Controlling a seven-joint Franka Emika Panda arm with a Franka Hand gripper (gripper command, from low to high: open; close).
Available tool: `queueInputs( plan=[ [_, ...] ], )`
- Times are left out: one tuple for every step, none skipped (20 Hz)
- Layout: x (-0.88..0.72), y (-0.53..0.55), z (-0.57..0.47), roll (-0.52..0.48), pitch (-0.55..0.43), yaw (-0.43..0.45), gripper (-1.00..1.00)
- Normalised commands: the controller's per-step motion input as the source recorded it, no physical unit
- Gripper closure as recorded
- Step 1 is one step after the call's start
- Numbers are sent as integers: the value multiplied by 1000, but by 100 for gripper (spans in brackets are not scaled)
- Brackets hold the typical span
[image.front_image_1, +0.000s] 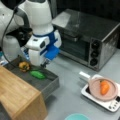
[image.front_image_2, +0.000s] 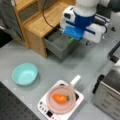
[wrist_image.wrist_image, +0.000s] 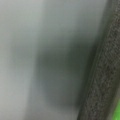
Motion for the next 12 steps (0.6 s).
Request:
queueInputs(
  plan=[
    [373,306,268,100,265,-95,-100],
    [389,358,228,105,255,-111,-100],
    [398,399,163,111,241,-129,-100],
    [419,438,110,119,227,-145,-100],
    [449,463,62,126,211,-172,-100],
    [497,491,21,128,200,-192,-100],
    [510,474,4,126,196,-198,-100],
    [521,412,5,124,181,-216,-100],
    [549,371,-2,120,170,-222,-100],
    [547,328,4,117,163,-217,-100],
    [585,315,-10,112,139,-210,-100],
    [621,290,-26,109,121,-198,-100]
  ],
)
